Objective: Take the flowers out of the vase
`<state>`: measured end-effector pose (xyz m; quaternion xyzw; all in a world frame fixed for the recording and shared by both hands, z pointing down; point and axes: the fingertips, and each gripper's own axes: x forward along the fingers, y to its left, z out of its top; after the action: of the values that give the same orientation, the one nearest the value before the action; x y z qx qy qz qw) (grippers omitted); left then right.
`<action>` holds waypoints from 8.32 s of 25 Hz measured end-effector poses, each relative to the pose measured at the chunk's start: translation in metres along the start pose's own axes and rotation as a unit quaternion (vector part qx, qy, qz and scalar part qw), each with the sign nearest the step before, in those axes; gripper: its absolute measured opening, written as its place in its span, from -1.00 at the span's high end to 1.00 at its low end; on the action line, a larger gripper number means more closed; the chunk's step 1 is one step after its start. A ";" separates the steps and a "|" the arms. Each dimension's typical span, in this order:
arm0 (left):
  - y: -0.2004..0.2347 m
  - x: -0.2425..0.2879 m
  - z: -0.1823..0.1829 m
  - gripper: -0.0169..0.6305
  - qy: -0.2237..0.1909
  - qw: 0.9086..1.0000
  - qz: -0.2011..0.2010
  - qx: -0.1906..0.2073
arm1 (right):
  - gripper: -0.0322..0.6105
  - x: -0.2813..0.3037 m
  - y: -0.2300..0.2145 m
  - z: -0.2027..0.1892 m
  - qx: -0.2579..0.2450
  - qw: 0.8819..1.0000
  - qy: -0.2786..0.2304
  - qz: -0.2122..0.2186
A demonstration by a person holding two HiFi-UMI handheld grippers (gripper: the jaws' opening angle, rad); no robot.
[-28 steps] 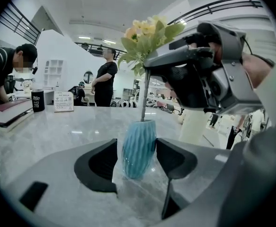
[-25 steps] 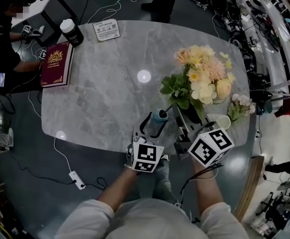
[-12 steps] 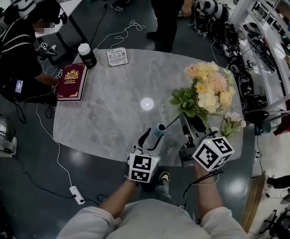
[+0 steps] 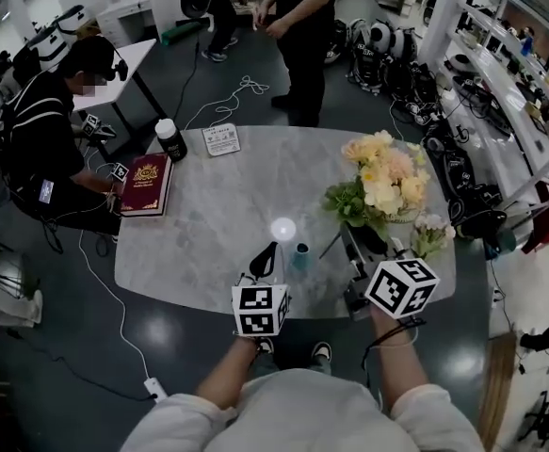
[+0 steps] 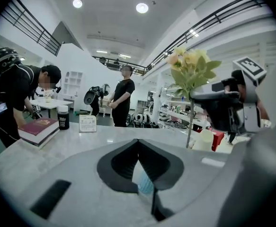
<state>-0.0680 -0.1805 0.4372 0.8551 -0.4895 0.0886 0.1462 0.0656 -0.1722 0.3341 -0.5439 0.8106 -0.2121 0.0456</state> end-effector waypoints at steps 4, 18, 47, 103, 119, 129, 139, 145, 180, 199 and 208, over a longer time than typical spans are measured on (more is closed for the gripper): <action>0.009 0.000 0.005 0.92 0.001 1.000 -0.006 0.003 | 0.77 0.000 0.001 -0.002 0.000 1.000 0.002 -0.016; 0.055 0.034 0.026 0.92 0.017 0.998 -0.061 0.027 | 0.77 0.034 -0.016 -0.020 0.014 0.994 0.031 -0.101; 0.060 0.168 -0.001 0.92 0.082 0.995 -0.062 0.005 | 0.78 0.143 -0.133 -0.087 0.054 0.976 0.161 -0.135; 0.071 0.215 -0.076 0.92 0.152 0.987 -0.040 -0.024 | 0.68 0.188 -0.199 -0.197 0.117 0.943 0.259 -0.171; 0.065 0.202 -0.063 0.92 0.141 0.989 -0.042 -0.017 | 0.51 0.175 -0.193 -0.182 0.118 0.944 0.250 -0.180; 0.064 0.178 -0.037 0.92 0.116 0.992 -0.041 -0.008 | 0.54 0.157 -0.176 -0.144 0.092 0.950 0.220 -0.201; 0.053 0.130 -0.003 0.92 0.077 0.996 -0.051 0.003 | 0.74 0.122 -0.136 -0.087 0.066 0.963 0.157 -0.209; 0.040 0.099 0.012 0.92 0.052 0.996 -0.071 0.019 | 0.82 0.106 -0.101 -0.075 0.049 0.970 0.129 -0.202; -0.023 -0.023 0.025 0.92 -0.005 0.993 -0.116 0.036 | 0.89 -0.048 -0.009 -0.030 0.012 0.978 -0.052 -0.201; -0.132 -0.120 -0.038 0.92 0.017 0.996 -0.082 0.023 | 0.88 -0.211 -0.013 -0.102 0.020 0.974 -0.002 -0.225; -0.153 -0.122 -0.035 0.92 0.010 0.995 -0.099 0.012 | 0.89 -0.230 -0.010 -0.093 -0.003 0.975 -0.009 -0.221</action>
<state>0.0020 0.0031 0.4092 0.8999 -0.4001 0.0883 0.1491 0.1388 0.0594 0.3861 -0.7113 0.6708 -0.2098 0.0034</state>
